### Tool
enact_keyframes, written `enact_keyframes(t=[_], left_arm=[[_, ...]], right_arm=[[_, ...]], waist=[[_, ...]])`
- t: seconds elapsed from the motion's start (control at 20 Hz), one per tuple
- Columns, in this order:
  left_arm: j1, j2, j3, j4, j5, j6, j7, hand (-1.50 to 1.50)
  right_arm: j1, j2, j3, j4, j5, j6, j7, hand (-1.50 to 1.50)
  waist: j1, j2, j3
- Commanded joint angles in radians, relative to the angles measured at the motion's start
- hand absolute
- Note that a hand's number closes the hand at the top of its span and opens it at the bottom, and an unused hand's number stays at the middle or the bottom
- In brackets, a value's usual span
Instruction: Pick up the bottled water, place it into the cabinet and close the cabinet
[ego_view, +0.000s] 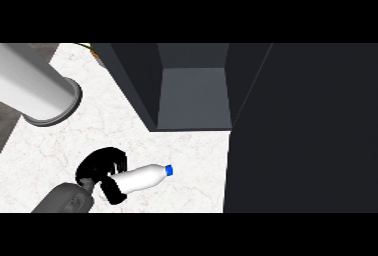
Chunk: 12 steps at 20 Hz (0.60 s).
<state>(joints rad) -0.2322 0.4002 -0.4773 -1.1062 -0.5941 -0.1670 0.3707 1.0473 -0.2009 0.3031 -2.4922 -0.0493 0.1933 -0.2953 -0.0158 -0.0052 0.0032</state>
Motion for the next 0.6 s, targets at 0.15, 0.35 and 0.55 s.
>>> enact_keyframes(t=[0.15,0.35,0.55], left_arm=[[0.076,-0.215,0.194,-0.064,0.253,0.193,-0.205,1.50],[0.101,-0.384,0.343,-0.179,0.484,0.272,-0.387,1.50],[0.173,-0.396,0.412,-0.214,0.762,0.214,-0.616,1.50]], right_arm=[[0.009,0.020,0.009,-0.018,-0.016,-0.012,-0.015,-1.50],[0.010,0.042,0.017,0.011,-0.007,-0.028,-0.025,-1.50],[0.023,0.027,0.024,-0.003,0.001,-0.014,-0.026,-1.50]], waist=[[0.038,-0.001,-0.017],[0.100,-0.014,-0.036],[0.054,0.001,-0.021]])
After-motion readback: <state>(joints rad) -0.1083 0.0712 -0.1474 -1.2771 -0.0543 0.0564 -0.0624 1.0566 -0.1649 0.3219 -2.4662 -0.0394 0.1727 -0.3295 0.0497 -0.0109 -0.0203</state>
